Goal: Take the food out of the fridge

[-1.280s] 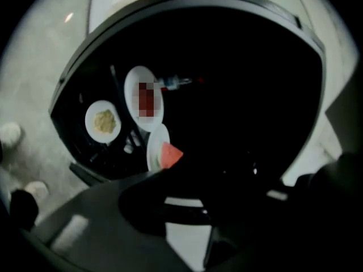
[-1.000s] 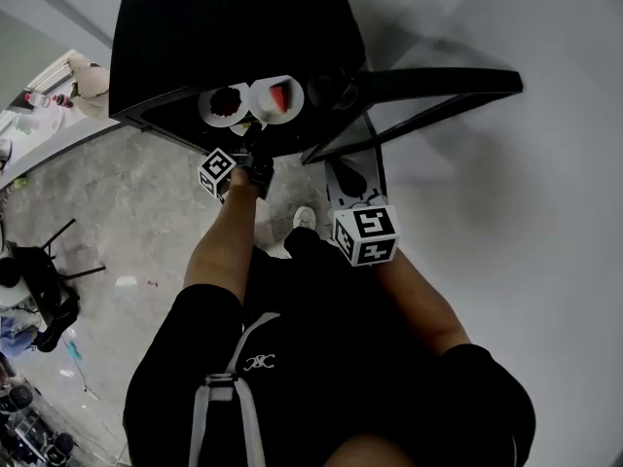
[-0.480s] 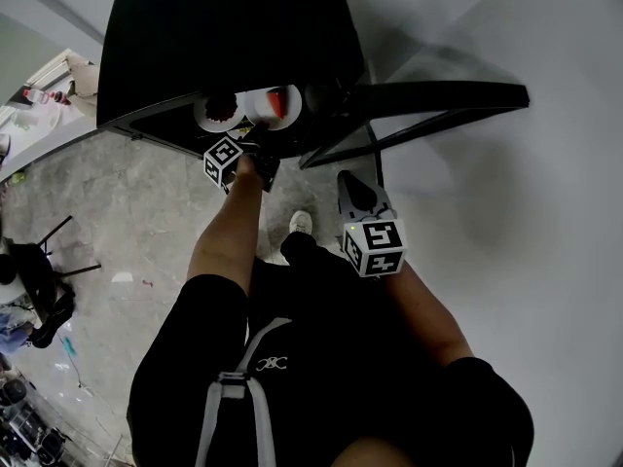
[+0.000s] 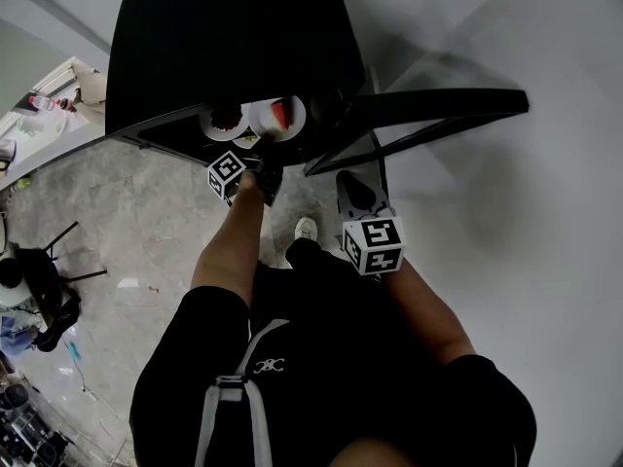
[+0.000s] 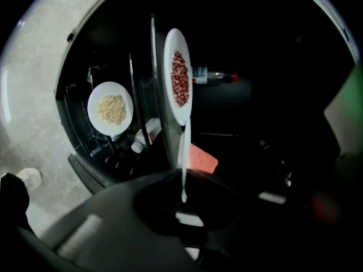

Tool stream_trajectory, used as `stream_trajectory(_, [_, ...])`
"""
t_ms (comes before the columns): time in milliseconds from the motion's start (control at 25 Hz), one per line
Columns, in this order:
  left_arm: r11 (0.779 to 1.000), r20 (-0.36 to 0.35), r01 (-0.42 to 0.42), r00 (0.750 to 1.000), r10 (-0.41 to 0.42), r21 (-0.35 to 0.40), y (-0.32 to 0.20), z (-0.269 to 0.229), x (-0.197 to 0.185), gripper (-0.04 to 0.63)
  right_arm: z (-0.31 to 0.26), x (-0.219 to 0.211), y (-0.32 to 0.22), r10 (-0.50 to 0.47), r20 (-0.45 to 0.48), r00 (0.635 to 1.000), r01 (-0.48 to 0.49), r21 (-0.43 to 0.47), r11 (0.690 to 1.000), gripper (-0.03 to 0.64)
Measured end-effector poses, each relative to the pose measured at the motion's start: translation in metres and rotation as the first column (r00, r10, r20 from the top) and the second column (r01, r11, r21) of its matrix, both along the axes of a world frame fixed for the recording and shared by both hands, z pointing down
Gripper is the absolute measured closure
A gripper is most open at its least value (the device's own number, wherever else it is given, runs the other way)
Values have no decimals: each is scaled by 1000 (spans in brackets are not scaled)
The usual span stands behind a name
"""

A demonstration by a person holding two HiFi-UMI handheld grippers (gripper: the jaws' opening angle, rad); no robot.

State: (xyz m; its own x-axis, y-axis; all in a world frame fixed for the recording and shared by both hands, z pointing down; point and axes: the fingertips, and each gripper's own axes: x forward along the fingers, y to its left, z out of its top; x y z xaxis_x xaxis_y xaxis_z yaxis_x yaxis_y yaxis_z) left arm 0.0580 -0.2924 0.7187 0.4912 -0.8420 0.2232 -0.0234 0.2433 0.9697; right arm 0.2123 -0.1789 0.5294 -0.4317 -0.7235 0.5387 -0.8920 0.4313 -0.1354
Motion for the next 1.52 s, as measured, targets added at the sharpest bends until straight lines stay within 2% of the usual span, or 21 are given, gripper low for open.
stream_trajectory(360, [996,-6,-52,999,52,71,40,-41,-21,586,-10,-37,-10,-43,34,998,42,21,999,620])
stream_trajectory(600, [994,-18,-43,999,45,96,90,-79,-59,586,-21,-73,-21,-85,80,993,81,53,995,620])
stream_trajectory(920, [992,-8,-40,999,42,120,157,-152,-109,584,-27,-121,-25,-162,115,980,155,67,986,620])
stream_trajectory(1160, [986,-46,-28,998,36,167,193,-214,-119,583,-28,-143,-33,-183,151,971,177,51,983,620])
stream_trajectory(1520, [965,-30,-20,999,29,263,223,-316,-150,581,-32,-176,-30,-201,181,963,196,47,979,620])
